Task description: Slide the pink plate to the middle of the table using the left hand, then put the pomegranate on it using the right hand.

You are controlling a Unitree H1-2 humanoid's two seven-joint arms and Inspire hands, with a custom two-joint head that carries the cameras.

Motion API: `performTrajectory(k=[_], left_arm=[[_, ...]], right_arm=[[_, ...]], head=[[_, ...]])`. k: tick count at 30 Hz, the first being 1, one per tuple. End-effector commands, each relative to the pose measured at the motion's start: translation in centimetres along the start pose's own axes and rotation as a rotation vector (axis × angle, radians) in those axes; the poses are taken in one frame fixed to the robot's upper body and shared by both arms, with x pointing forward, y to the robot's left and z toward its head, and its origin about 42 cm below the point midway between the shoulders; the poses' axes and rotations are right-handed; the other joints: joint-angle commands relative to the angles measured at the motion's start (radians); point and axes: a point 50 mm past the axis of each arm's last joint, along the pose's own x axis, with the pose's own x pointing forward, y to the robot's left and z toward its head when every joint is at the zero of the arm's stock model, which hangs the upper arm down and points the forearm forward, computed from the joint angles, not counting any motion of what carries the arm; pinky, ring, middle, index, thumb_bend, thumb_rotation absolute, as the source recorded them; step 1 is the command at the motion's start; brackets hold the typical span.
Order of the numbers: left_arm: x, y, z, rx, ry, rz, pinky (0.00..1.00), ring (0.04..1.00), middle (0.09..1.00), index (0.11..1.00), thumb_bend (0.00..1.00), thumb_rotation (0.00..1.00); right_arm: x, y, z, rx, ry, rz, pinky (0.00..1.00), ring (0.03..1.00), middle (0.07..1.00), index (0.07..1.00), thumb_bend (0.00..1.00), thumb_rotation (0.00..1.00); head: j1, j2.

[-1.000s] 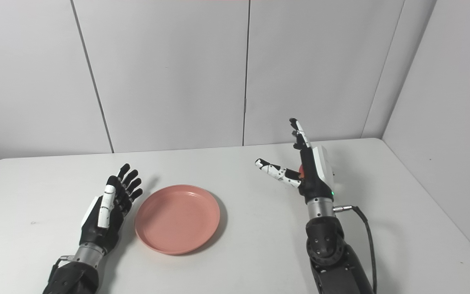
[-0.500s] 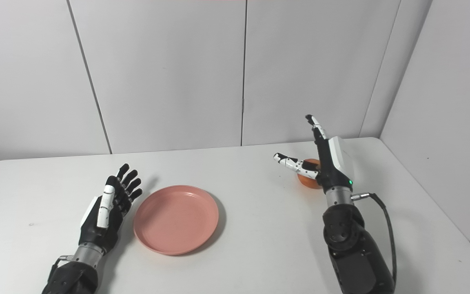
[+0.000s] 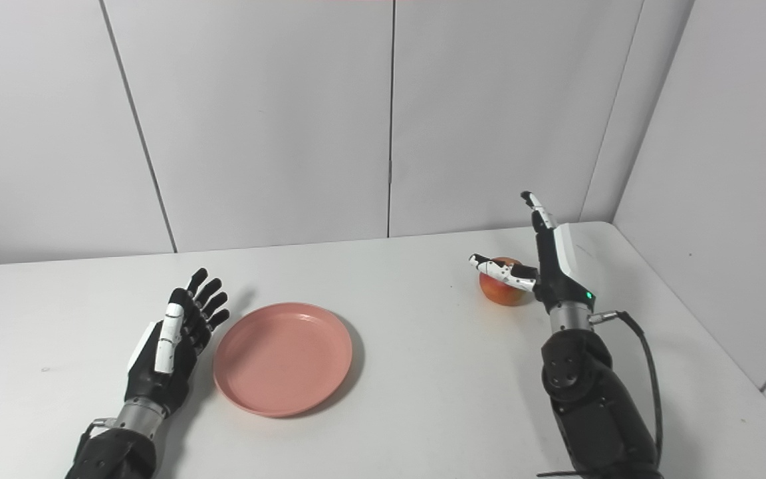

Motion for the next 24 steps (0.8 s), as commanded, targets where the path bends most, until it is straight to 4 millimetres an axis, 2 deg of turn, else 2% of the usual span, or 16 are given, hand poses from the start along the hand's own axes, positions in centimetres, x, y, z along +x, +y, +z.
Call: performTrajectory(k=[1,9,21,24], left_arm=[[-0.8,0.2,-1.2,-0.007,0.018,-0.003,0.94,0.963,0.974,0.979,0.64,1.00],[-0.9,0.4,-1.2,-0.001,0.017,0.001,0.94,0.961,0.975,0.977,0.64,1.00],[-1.0,0.3,-1.1,-0.007,0.015,-0.004,0.94,0.966,0.979,0.983,0.64,1.00],[-1.0,0.3,-1.1,-0.007,0.016,0.003,0.94,0.959,0.973,0.978,0.65,1.00]], right_arm=[[2.2,-2.2,1.4,-0.010,-0.036,-0.068,0.76,0.870,0.910,0.908,0.84,0.47],[2.3,-0.8,0.7,-0.031,-0.005,0.000,0.75,0.867,0.908,0.902,0.89,0.40],[1.9,1.1,0.3,-0.017,0.032,0.078,0.76,0.870,0.918,0.912,0.88,0.37],[1.9,1.3,0.1,-0.011,0.021,0.089,0.73,0.852,0.912,0.908,0.89,0.32]], head=[[-0.001,0.002],[0.001,0.004],[0.003,0.009],[0.002,0.008]])
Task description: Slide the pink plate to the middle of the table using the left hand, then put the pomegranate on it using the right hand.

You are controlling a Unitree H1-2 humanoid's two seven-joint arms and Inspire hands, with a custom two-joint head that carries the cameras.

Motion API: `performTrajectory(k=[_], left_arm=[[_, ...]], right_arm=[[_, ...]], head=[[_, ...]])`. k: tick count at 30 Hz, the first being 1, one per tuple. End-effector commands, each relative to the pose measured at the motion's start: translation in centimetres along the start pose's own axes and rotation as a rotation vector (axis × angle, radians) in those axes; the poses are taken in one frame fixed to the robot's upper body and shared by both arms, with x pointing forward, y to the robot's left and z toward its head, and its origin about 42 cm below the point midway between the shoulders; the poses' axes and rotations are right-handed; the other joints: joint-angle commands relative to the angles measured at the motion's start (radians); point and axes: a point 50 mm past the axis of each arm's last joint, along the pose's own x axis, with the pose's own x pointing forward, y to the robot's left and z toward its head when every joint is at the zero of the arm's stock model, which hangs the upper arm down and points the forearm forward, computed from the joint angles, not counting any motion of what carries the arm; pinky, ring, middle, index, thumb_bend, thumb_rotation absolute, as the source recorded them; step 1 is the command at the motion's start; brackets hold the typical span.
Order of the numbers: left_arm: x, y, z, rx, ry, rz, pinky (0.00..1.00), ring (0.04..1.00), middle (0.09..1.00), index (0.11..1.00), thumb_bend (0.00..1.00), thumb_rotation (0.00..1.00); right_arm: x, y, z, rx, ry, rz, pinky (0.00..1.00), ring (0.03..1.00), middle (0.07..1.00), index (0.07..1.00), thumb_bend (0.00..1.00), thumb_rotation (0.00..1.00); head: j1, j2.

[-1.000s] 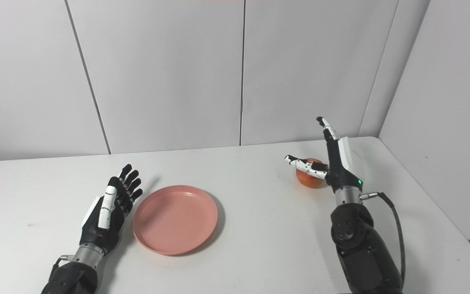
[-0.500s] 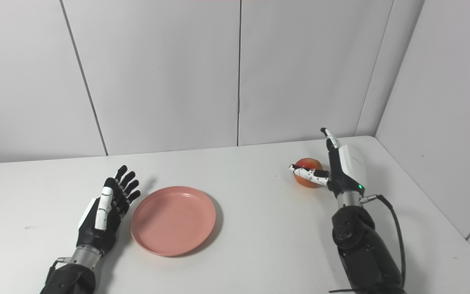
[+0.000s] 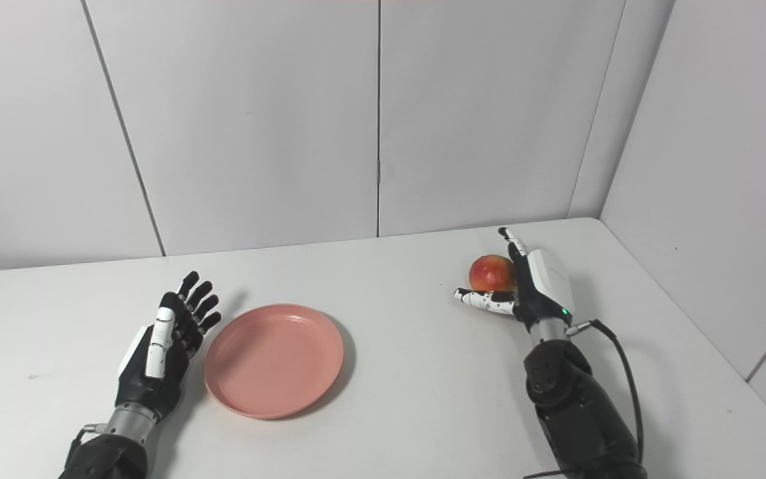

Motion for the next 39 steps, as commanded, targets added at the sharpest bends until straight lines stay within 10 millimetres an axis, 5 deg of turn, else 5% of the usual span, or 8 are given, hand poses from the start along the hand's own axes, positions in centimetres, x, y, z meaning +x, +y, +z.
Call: performTrajectory(k=[1,12,16,18,39], left_arm=[[-1.03,0.31,-1.21,-0.006,0.020,0.017,0.94,0.957,0.971,0.976,0.65,1.00],[-1.00,0.26,-1.08,-0.009,0.018,0.010,0.94,0.965,0.978,0.985,0.64,1.00],[-1.00,0.13,-0.94,-0.011,0.017,-0.002,0.95,0.972,0.983,0.990,0.63,1.00],[-0.95,0.13,-0.93,-0.016,0.016,-0.008,0.96,0.986,0.998,0.999,0.63,1.00],[-0.78,-0.52,-0.99,-0.012,0.019,0.000,0.94,0.970,0.983,0.990,0.61,1.00]], right_arm=[[2.04,-2.17,2.15,0.014,-0.069,-0.062,0.72,0.845,0.909,0.904,0.89,0.31],[1.82,-2.18,2.17,0.050,-0.085,-0.127,0.57,0.674,0.719,0.741,0.77,0.02],[1.70,-2.13,2.15,0.083,-0.110,-0.192,0.52,0.598,0.655,0.685,0.73,0.00],[1.63,-2.14,2.15,0.085,-0.121,-0.218,0.47,0.450,0.522,0.564,0.55,0.00],[1.35,-2.59,2.70,0.149,-0.189,-0.334,0.44,0.431,0.493,0.520,0.52,0.00]], head=[[0.000,0.002],[0.004,0.005],[0.004,0.006],[0.004,0.008],[0.036,0.011]])
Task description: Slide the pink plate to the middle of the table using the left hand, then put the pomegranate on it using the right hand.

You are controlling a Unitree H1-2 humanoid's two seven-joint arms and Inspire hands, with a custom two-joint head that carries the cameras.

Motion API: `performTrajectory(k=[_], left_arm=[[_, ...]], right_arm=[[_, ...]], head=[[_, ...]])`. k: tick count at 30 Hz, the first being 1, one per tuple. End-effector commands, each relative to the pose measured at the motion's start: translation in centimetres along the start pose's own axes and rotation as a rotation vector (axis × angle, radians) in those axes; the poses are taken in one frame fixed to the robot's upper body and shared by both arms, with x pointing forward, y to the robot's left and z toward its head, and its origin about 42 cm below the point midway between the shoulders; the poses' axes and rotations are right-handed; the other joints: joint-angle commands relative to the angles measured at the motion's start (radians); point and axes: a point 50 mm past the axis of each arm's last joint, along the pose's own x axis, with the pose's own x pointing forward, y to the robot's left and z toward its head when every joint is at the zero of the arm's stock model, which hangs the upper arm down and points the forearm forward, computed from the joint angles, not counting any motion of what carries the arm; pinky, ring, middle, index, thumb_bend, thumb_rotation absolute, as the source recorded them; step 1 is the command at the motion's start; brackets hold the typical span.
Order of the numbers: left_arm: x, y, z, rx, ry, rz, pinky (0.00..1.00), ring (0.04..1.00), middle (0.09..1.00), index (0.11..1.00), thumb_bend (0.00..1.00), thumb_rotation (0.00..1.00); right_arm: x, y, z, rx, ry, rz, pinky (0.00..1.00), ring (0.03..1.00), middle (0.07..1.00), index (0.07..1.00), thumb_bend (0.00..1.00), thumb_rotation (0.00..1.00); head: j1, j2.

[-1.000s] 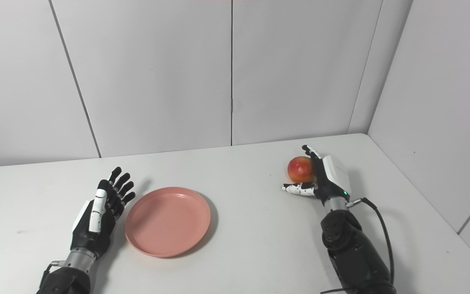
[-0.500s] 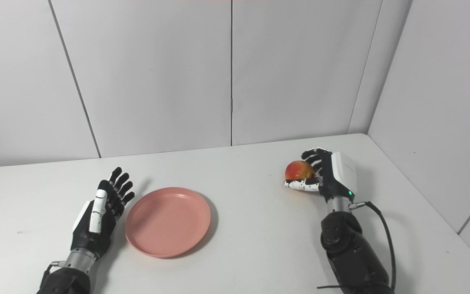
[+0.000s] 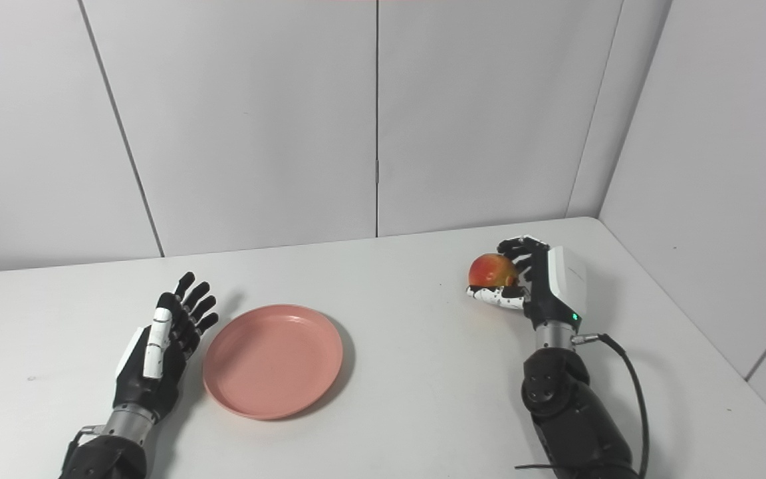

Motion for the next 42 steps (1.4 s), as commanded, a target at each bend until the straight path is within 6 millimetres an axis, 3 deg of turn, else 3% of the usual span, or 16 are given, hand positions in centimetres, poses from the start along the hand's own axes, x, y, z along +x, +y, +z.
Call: performTrajectory(k=[1,11,18,27,35,42], left_arm=[[-0.8,-0.3,-1.0,-0.013,0.017,-0.020,0.95,0.979,0.991,0.995,0.61,1.00],[-0.7,-0.9,-1.2,-0.003,0.021,0.023,0.93,0.958,0.968,0.969,0.62,1.00],[-0.4,-1.4,-1.1,-0.010,0.019,-0.023,0.97,0.995,1.000,1.000,0.61,1.00],[-0.6,-2.4,-0.9,0.007,0.010,0.017,0.93,0.959,0.973,0.976,0.60,1.00],[-0.3,-3.1,-1.0,0.012,0.014,0.011,0.92,0.960,0.978,0.975,0.60,1.00],[-0.1,-4.0,-0.9,0.016,0.019,-0.015,0.98,0.996,1.000,1.000,0.60,1.00]], right_arm=[[2.5,-1.6,3.2,0.063,-0.125,-0.084,0.44,0.431,0.493,0.521,0.52,0.00],[1.9,-1.8,6.1,0.136,-0.233,-0.083,0.43,0.423,0.492,0.532,0.51,0.00],[1.2,-1.6,8.2,0.169,-0.293,-0.063,0.39,0.408,0.490,0.541,0.51,0.00],[-0.8,-1.0,11.1,0.219,-0.386,0.000,0.37,0.397,0.483,0.547,0.51,0.00],[-1.8,-0.8,12.5,0.239,-0.459,0.048,0.40,0.414,0.491,0.537,0.51,0.00],[-3.1,-0.9,13.5,0.257,-0.503,0.091,0.43,0.427,0.495,0.521,0.52,0.00]], head=[[0.001,0.000],[0.017,-0.005],[0.037,-0.002],[0.084,0.012],[0.127,0.011],[0.175,0.011]])
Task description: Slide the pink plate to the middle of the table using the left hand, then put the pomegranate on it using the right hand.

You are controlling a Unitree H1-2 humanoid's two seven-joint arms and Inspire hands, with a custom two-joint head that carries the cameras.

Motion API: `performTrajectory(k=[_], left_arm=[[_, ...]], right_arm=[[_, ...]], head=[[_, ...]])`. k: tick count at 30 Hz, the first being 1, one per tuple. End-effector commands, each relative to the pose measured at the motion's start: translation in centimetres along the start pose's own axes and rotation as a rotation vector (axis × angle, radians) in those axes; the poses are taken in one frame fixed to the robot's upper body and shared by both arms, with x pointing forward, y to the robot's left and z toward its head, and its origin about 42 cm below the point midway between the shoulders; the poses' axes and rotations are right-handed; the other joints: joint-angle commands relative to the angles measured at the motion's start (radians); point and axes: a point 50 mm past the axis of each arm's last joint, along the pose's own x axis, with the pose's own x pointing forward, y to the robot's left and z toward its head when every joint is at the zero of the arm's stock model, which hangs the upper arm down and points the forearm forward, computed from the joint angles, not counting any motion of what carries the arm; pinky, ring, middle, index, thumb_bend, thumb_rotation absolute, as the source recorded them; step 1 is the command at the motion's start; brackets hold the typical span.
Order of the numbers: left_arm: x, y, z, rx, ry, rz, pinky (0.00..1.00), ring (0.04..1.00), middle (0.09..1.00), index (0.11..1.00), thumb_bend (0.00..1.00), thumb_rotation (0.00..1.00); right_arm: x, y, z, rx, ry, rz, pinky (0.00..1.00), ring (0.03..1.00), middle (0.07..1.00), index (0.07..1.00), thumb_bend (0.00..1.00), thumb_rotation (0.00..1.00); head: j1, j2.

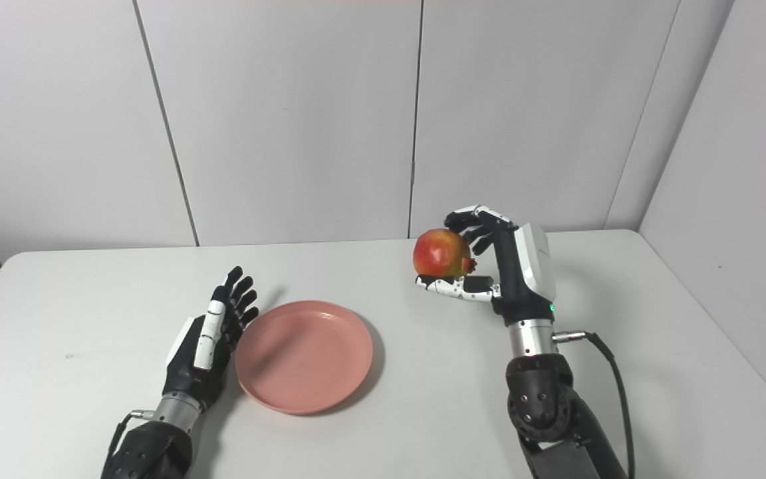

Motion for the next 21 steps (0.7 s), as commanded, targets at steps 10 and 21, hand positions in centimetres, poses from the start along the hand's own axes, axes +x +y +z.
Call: performTrajectory(k=[10,21], left_arm=[[0.2,-1.8,-0.6,-0.002,0.011,-0.018,0.98,0.994,1.000,1.000,0.59,1.00],[0.3,-2.2,-0.7,0.025,0.015,-0.017,0.97,0.993,1.000,1.000,0.60,1.00]], right_arm=[[0.9,1.3,3.2,0.106,-0.159,0.055,0.40,0.423,0.503,0.524,0.51,0.00],[0.0,5.5,5.2,0.133,-0.184,0.175,0.38,0.404,0.490,0.541,0.51,0.00]], head=[[0.047,-0.004],[0.064,-0.007]])
